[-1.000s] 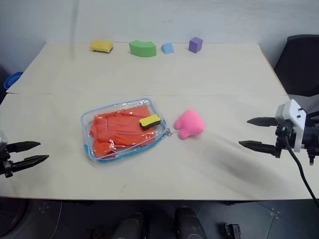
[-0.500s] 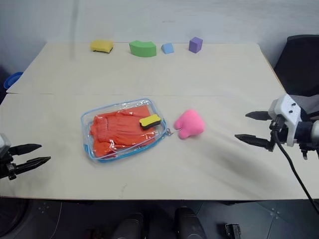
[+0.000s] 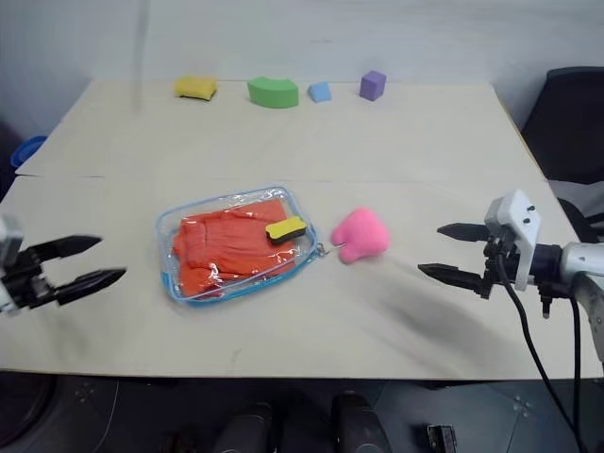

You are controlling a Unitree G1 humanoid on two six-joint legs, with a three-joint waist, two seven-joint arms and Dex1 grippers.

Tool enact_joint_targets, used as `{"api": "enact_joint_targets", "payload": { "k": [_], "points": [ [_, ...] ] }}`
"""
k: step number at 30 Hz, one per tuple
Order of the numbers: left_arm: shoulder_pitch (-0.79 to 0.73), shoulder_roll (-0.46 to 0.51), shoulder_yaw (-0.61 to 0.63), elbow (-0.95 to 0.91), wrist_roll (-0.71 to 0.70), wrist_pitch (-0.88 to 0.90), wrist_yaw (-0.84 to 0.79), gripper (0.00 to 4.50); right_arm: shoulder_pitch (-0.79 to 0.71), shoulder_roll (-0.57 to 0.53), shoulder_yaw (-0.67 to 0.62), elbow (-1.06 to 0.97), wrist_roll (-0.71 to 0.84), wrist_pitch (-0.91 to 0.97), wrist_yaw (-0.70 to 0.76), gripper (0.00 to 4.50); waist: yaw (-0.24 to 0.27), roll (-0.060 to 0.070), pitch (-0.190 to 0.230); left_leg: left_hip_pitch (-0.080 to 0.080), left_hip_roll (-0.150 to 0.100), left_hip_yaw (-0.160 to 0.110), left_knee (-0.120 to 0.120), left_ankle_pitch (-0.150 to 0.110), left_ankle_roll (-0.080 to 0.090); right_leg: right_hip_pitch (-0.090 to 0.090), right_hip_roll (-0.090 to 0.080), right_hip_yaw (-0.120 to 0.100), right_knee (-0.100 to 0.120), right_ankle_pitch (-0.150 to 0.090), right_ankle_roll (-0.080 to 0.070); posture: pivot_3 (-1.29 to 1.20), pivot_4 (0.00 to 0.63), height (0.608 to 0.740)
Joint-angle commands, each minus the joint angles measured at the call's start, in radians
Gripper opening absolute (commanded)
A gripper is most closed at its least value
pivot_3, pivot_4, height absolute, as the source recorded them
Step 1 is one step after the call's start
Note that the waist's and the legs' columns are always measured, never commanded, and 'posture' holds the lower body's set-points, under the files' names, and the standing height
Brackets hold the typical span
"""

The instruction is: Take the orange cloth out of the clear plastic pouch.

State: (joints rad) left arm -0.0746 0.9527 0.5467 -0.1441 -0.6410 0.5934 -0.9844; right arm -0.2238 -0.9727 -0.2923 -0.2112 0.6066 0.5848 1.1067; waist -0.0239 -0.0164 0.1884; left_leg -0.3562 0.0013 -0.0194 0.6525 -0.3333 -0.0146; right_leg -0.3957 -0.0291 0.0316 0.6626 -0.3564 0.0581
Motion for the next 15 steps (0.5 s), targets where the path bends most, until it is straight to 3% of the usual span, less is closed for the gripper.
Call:
{"api": "enact_joint_targets", "payload": {
  "k": [1, 4, 9, 15],
  "points": [
    [-0.154, -0.043, -0.180, -0.083, -0.023, 0.070, 0.062, 4.47, 0.004, 0.049, -0.019, -0.199, 0.074, 0.058, -0.107, 4.50, 0.004, 0.000, 0.000, 0.000, 0.000, 0.000, 0.001, 0.000, 0.000, 0.000, 0.000, 0.000, 0.001, 0.000, 0.000, 0.00, 0.150, 0.740],
    [-0.320, -0.101, -0.383, -0.021, 0.111, 0.047, 0.113, 4.47, 0.004, 0.097, 0.002, -0.309, 0.093, 0.102, -0.210, 4.50, 0.003, 0.000, 0.000, 0.000, -0.001, 0.000, 0.004, 0.001, -0.001, 0.001, 0.000, 0.000, 0.002, 0.001, 0.002, 0.00, 0.150, 0.740],
    [-0.536, -0.277, -0.548, 0.131, 0.183, 0.051, 0.160, 4.47, 0.022, 0.143, 0.007, -0.432, 0.132, 0.151, -0.322, 4.50, -0.001, 0.000, 0.000, -0.004, -0.001, 0.000, 0.010, 0.001, -0.001, 0.000, 0.002, 0.001, 0.001, 0.002, 0.004, 0.00, 0.150, 0.740],
    [-0.674, -0.434, -0.669, 0.326, 0.300, -0.019, 0.182, 4.47, 0.037, 0.172, 0.014, -0.504, 0.164, 0.176, -0.405, 4.50, 0.001, -0.001, -0.001, -0.013, -0.001, 0.000, 0.015, 0.002, -0.002, -0.006, 0.002, 0.001, 0.002, 0.003, 0.006, 0.00, 0.150, 0.740]
  ]
}}
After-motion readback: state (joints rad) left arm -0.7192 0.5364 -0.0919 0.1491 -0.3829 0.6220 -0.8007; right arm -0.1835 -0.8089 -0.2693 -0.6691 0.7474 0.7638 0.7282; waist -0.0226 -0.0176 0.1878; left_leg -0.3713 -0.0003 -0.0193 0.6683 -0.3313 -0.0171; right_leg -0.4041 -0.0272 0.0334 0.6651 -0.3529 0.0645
